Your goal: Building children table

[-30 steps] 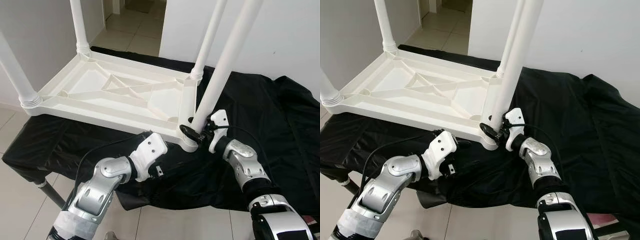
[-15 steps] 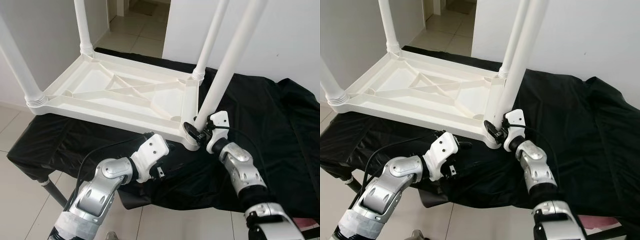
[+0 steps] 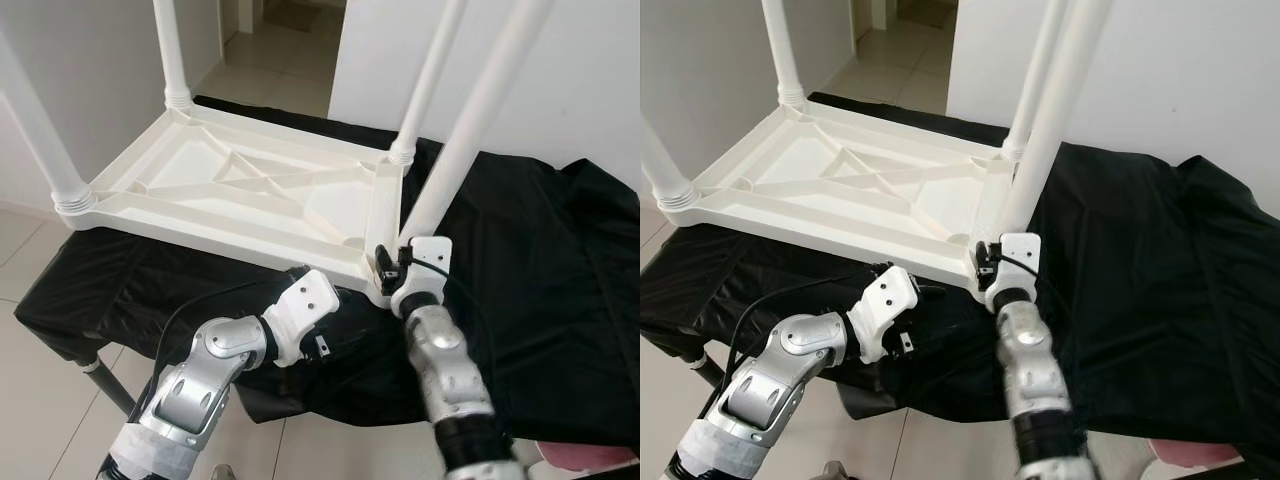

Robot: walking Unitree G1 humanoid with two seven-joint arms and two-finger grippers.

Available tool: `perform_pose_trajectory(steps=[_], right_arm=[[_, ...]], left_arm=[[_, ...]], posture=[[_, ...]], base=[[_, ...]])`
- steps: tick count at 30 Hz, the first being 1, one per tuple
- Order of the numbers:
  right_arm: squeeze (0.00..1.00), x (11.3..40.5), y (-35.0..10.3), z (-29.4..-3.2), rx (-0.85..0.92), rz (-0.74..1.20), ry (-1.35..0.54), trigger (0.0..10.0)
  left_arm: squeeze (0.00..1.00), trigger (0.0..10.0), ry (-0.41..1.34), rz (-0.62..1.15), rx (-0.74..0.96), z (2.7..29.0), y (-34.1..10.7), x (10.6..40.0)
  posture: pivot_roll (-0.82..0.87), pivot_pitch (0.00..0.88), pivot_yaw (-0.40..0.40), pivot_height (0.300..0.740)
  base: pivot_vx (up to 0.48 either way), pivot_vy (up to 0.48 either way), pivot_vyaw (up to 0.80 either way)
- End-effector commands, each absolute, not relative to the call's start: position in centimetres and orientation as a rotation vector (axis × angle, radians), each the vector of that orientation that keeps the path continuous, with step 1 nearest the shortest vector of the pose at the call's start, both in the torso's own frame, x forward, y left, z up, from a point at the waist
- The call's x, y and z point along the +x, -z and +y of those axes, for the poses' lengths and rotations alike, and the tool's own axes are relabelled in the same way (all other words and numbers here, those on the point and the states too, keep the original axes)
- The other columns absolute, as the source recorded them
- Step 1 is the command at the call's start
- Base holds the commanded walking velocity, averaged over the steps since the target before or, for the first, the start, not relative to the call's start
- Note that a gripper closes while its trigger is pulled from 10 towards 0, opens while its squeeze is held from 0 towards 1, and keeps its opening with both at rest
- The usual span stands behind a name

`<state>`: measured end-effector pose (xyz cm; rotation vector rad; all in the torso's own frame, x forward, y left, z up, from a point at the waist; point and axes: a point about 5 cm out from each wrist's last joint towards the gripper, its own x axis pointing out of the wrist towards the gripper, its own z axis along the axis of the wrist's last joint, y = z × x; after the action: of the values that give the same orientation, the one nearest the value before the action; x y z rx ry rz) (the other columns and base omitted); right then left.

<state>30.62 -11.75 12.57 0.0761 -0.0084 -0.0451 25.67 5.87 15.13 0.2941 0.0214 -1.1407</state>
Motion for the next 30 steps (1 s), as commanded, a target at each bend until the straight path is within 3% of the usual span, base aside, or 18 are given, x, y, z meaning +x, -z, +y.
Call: perform_pose_trajectory(steps=[1,7,8,9,10,23,30], right_arm=[[0.0,29.8,-10.5,-11.8,0.076,0.102,0.079,10.0],[0.0,29.5,-11.1,-11.6,0.097,0.088,0.066,10.0],[0.26,29.4,-11.1,-11.4,0.098,0.089,0.064,10.0],[0.76,29.4,-11.2,-11.3,0.103,0.086,0.059,10.0],[1.0,29.4,-11.3,-11.2,0.111,0.083,0.05,10.0],[1.0,29.2,-12.0,-11.0,0.145,0.047,-0.011,10.0],[1.0,28.5,-12.3,-12.5,0.12,-0.006,-0.093,10.0]], left_arm=[[0.0,10.0,1.123,0.026,0.293,5.7,-14.9,25.6],[0.0,10.0,1.128,0.029,0.296,5.7,-14.8,25.6],[0.0,10.0,1.126,0.028,0.297,5.7,-14.8,25.6],[0.0,10.0,1.126,0.027,0.297,5.7,-14.9,25.6],[0.0,10.0,1.125,0.026,0.297,5.7,-14.9,25.6],[0.0,10.0,1.123,0.021,0.295,5.7,-15.0,25.6],[0.0,10.0,1.118,0.02,0.282,5.7,-15.1,25.5]], posture=[[0.05,0.0,-0.105,0.74],[0.05,0.0,-0.104,0.74],[0.05,0.0,-0.103,0.74],[0.05,0.0,-0.102,0.74],[0.05,0.0,-0.102,0.74],[0.05,0.0,-0.105,0.74],[0.05,0.005,-0.109,0.74]], base=[[0.0,0.0,0.0],[0.0,0.0,0.0],[0.0,0.0,0.0],[0.0,0.0,0.0],[0.0,0.0,0.0],[0.0,0.0,0.0],[0.0,0.0,0.0]])
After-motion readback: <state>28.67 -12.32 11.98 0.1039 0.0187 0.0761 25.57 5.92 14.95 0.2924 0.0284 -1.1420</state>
